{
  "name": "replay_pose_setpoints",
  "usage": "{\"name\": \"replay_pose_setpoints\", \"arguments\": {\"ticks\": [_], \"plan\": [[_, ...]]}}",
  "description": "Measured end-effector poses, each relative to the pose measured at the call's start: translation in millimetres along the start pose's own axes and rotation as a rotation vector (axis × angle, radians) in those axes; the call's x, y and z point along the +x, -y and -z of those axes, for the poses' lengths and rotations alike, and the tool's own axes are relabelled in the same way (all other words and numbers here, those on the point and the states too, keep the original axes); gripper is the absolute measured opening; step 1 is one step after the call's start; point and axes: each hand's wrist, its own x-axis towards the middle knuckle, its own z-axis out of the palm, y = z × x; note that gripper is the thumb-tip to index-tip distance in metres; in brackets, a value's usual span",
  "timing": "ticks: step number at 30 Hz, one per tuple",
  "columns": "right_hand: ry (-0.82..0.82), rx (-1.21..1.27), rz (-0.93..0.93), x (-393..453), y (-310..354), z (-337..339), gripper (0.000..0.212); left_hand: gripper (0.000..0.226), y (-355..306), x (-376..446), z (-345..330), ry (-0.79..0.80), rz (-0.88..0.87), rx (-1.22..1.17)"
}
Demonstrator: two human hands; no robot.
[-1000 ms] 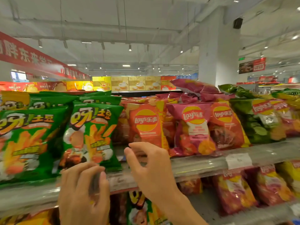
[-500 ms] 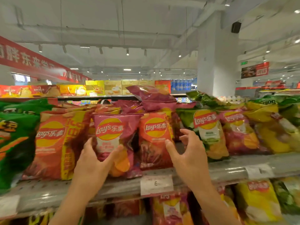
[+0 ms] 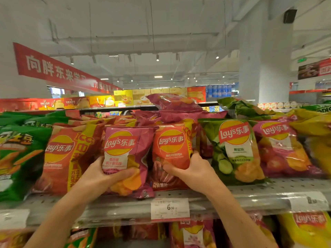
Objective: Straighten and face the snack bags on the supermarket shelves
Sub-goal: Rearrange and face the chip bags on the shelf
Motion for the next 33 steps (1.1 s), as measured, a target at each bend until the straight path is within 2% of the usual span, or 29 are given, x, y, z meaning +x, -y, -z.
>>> {"name": "replay_pose_setpoints", "arguments": {"ticks": [2, 5, 8, 10, 14, 18, 21, 25, 28, 33], "plan": [[-0.071, -0.004, 0.043, -3, 1, -1, 0.102, 0.101, 1, 1, -1, -0.047, 0.000, -0.012], [-0.194, -0.064, 0.128, -13, 5, -3, 0.112, 0.104, 0, 2, -3, -0.077, -0.009, -0.038], [-0.301, -0.205, 0.209, -16, 7, 2, 0.107, 0.097, -1, 2, -4, -0.074, -0.027, -0.072], [-0.269, -0.209, 0.212, -13, 6, 14, 0.103, 0.091, 0, 3, -4, -0.073, -0.034, -0.097], [-0.131, 0.044, 0.235, -9, -3, 38, 0.090, 0.086, 1, 5, -4, -0.075, -0.024, -0.102], [-0.212, 0.081, 0.274, -22, -10, 54, 0.099, 0.091, -7, 2, -13, -0.074, -0.037, -0.120], [-0.334, 0.061, 0.252, -37, -20, 71, 0.098, 0.093, -18, 0, -35, -0.056, -0.077, -0.115], [-0.455, 0.091, 0.120, -57, -44, 91, 0.108, 0.111, -34, 1, -81, -0.065, -0.086, -0.038], [-0.482, 0.155, 0.107, -72, -57, 97, 0.105, 0.116, -48, 1, -114, -0.083, -0.087, 0.134], [-0.496, 0.182, 0.105, -87, -60, 93, 0.100, 0.131, -54, 10, -143, 0.042, -0.022, 0.241]]}}
